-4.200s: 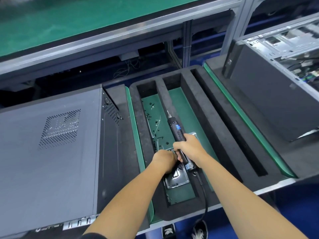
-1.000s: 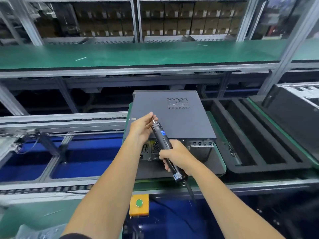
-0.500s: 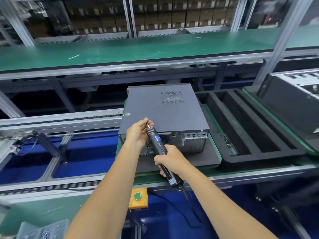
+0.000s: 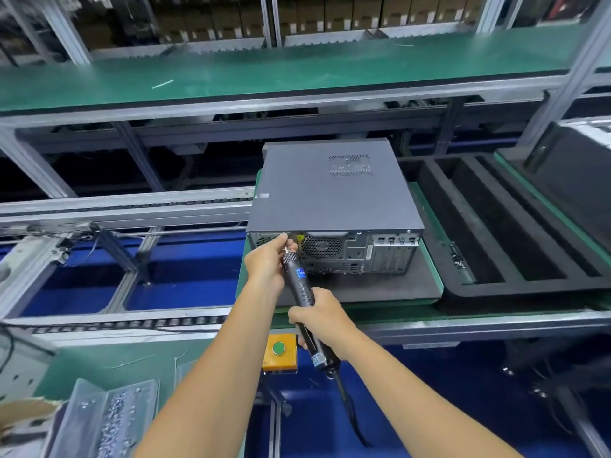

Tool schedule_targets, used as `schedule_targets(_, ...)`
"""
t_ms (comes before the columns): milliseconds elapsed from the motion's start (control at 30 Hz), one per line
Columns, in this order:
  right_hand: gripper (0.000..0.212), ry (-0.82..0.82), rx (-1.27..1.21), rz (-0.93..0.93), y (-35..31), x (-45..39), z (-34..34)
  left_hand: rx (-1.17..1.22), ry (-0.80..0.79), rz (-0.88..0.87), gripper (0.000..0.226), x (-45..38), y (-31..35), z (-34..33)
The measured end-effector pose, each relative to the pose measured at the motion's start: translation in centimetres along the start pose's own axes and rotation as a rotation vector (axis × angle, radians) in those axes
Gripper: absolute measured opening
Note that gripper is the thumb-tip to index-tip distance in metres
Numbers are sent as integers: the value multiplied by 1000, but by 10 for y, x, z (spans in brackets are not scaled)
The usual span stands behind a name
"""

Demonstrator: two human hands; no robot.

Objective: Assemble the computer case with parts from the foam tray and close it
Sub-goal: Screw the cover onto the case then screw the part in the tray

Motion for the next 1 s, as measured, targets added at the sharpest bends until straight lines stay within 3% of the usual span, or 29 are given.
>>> schedule_targets(633, 24, 37, -107, -12, 10, 3, 0, -58, -141, 8, 7, -7, -11, -3)
schedule_targets(800, 34, 40, -124, -25, 8, 2, 0, -99, -162, 8, 8, -12, -10, -4)
schedule_targets(1000, 26, 37, -139, -26, 9, 0, 0, -77, -178, 29, 10, -15, -12, -4)
Point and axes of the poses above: each hand's wrist, its own x-axis away from the middle knuckle, its own z-axis out of the back of the hand, y = z × x, the point moved 1 cm from there along -x, towards the middle knuckle, and after that the axes turned 1 degree about -z, right-handed, at the moved point
